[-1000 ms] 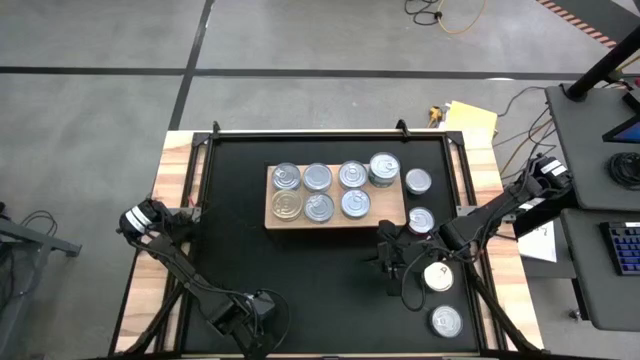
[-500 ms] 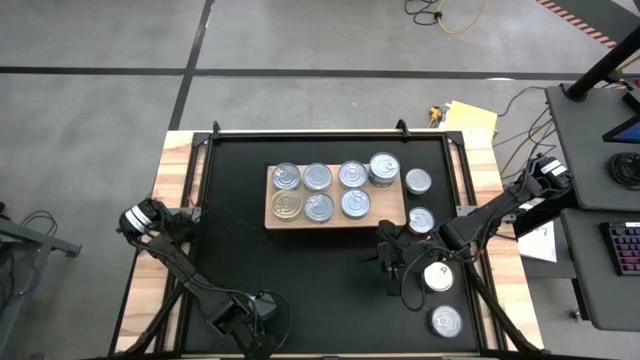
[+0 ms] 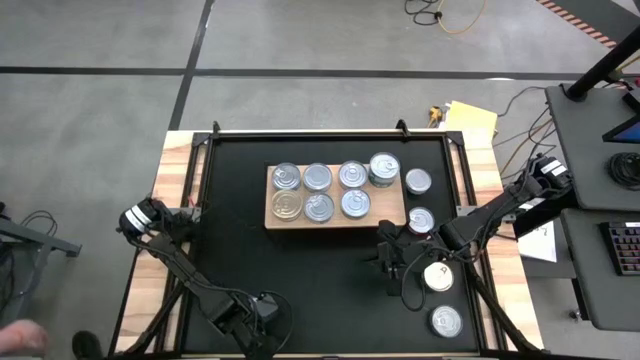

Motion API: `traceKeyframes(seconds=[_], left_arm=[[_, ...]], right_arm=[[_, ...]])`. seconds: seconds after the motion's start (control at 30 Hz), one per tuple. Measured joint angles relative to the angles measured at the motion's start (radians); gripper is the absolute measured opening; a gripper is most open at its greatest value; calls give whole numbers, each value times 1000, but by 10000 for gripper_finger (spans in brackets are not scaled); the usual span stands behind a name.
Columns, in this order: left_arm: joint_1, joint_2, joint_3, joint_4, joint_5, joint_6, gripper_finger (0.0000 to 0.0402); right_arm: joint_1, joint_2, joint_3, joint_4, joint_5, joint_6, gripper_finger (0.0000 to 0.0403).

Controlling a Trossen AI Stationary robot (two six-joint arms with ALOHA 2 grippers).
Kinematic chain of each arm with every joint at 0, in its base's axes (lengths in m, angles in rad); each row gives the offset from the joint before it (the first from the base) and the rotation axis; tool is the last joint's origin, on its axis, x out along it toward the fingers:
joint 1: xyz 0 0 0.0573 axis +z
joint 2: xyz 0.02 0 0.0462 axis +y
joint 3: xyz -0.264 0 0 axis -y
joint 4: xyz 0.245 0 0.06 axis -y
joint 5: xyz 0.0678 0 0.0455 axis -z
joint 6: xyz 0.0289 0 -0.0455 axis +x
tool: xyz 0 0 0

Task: Stack canned seafood by type on shelf
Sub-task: Stack the blue tuna can on the blue tuna can

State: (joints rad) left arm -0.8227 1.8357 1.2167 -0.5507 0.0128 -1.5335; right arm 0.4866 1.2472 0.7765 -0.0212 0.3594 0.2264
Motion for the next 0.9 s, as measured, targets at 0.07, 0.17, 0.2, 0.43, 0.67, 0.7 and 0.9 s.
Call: traceKeyframes(seconds=[0.07, 0.17, 0.2, 0.43, 0.67, 0.7, 0.9], left_arm=[[1, 0, 0, 0, 0, 2, 185], [2, -1, 0, 1, 0, 3, 203], [2, -1, 0, 2, 0, 3, 208], [4, -2, 1, 10, 0, 1, 237], [10, 4, 17, 2, 44, -4, 242], [10, 8, 25, -3, 46, -1, 243], [14, 29, 79, -51, 54, 23, 243]], right_arm=[[0, 0, 0, 0, 0, 0, 9], [0, 0, 0, 0, 0, 0, 9], [0, 0, 0, 0, 0, 0, 9], [0, 0, 0, 0, 0, -2, 9], [0, 0, 0, -1, 0, -2, 9], [0, 0, 0, -1, 0, -2, 9], [0, 0, 0, -3, 0, -2, 9]])
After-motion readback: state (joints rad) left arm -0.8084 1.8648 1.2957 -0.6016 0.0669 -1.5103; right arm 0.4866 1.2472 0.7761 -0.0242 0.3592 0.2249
